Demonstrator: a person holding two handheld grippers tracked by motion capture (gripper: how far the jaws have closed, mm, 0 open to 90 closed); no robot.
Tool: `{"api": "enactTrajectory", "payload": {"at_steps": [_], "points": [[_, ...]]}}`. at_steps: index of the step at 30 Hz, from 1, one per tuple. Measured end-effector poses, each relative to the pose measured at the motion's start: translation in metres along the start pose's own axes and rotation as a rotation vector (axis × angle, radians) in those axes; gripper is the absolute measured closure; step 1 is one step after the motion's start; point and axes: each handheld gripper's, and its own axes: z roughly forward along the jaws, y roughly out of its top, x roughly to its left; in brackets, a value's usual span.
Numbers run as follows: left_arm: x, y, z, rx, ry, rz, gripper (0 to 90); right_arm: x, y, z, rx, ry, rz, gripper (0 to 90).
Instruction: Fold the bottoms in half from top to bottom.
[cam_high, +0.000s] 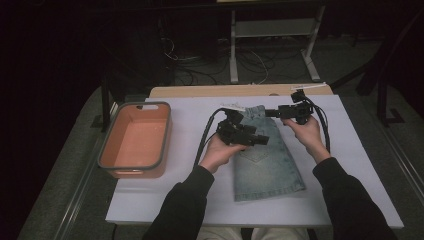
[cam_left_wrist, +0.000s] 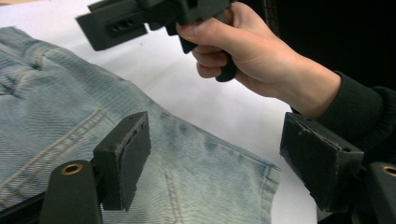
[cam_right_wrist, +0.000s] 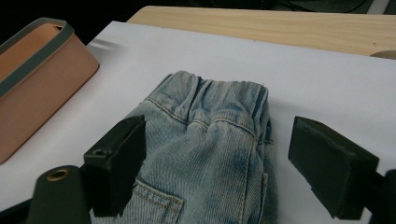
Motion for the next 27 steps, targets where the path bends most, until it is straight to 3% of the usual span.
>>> {"api": "enactTrajectory", "payload": {"at_steps": [8,16,27], "points": [[0.012,0.004,-0.006,-0.02,0.025,-0.016,24.3,-0.004,-0.004,0.002,0.005,-0.003,0.015,18.8],[0.026,0.006,-0.014,-0.079,0.044,-0.038,24.3,-0.012,-0.008,0.004,0.009,-0.013,0.035,17.9],[0.05,0.006,-0.021,-0.118,0.106,-0.082,24.3,-0.026,-0.014,0.002,0.002,-0.041,0.07,17.1]]}}
